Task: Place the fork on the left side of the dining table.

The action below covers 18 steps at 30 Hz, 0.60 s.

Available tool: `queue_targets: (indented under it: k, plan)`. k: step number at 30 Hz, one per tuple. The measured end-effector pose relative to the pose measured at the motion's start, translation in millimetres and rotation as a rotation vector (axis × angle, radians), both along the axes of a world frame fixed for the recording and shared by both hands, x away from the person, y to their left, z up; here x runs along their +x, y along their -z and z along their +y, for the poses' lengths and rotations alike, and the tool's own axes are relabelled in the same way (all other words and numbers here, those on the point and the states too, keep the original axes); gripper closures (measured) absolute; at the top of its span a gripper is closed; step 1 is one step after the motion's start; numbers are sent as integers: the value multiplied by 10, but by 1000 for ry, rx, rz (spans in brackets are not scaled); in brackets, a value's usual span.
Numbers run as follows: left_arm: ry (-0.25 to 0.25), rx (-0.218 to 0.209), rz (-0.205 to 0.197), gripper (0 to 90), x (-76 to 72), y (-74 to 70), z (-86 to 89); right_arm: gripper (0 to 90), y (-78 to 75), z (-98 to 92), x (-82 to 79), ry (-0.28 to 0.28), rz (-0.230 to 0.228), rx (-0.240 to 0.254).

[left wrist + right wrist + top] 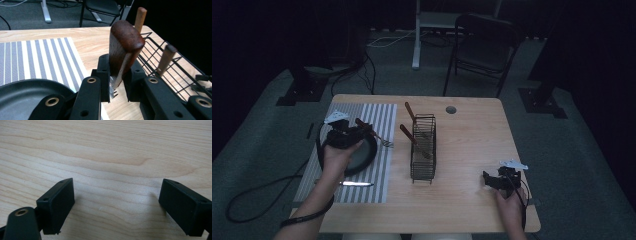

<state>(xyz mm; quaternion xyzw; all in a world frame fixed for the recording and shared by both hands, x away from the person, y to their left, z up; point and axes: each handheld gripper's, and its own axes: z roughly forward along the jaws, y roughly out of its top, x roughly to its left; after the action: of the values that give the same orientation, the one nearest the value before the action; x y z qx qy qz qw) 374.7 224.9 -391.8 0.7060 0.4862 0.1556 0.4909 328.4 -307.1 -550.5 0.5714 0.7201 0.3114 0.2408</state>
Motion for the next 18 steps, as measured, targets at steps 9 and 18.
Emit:
queue_targets:
  k: [9,18]
  plan:
    - [-80,41,-5,768,261,-9,96,130,0,2,0,1,1,1]
    - [-144,65,25,768,524,57,225,129,0,2,0,1,1,1]
